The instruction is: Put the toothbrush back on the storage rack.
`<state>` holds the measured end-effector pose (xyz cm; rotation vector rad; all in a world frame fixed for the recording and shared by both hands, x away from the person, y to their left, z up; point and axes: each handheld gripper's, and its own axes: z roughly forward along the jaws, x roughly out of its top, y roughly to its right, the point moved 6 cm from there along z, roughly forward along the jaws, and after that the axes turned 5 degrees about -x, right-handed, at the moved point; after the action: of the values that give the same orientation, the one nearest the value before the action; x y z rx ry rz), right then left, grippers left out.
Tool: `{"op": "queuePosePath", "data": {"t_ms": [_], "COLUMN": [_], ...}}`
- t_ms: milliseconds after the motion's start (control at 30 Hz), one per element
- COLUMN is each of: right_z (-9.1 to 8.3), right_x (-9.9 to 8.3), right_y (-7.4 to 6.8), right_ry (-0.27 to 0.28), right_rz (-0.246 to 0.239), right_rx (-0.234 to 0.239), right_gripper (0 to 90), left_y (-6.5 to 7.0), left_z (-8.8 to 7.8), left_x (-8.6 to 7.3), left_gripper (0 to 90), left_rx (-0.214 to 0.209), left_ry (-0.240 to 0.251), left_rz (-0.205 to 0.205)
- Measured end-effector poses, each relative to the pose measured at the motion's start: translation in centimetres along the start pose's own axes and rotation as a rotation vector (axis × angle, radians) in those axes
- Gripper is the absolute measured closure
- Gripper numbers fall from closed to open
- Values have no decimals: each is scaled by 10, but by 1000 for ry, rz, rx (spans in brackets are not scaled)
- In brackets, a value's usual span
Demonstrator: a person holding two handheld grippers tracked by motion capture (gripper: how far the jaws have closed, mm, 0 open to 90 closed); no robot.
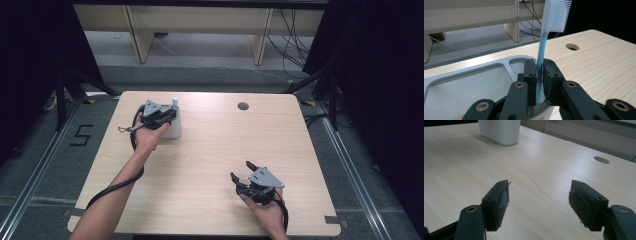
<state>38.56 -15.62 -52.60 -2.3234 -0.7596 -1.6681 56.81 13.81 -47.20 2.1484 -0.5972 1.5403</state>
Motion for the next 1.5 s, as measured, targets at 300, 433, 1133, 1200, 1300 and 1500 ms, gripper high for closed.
{"op": "queuePosePath", "data": {"t_ms": [300,433,1133,1200,1300,1500], "right_z": [1,0,2,2,2,2], "right_x": [1,0,-1,-1,-2,-1], "right_y": [3,0,0,0,-1,-1], "right_ry": [18,4,4,4,-6,4], "right_rz": [-31,-9,-5,-4,-1,3], "right_rx": [-14,-8,-5,-4,-4,-12], "right_gripper": [332,332,333,332,332,332], "left_y": [7,9,21,22,24,38], "left_z": [-12,-18,-73,-76,-83,-97], "left_x": [1,5,-7,-10,-17,-41], "left_gripper": [552,496,378,377,375,365], "left_rx": [-4,1,-15,-17,-17,-34], "left_ry": [17,35,12,14,11,-8], "left_rz": [39,48,-10,-15,-24,-23]}}
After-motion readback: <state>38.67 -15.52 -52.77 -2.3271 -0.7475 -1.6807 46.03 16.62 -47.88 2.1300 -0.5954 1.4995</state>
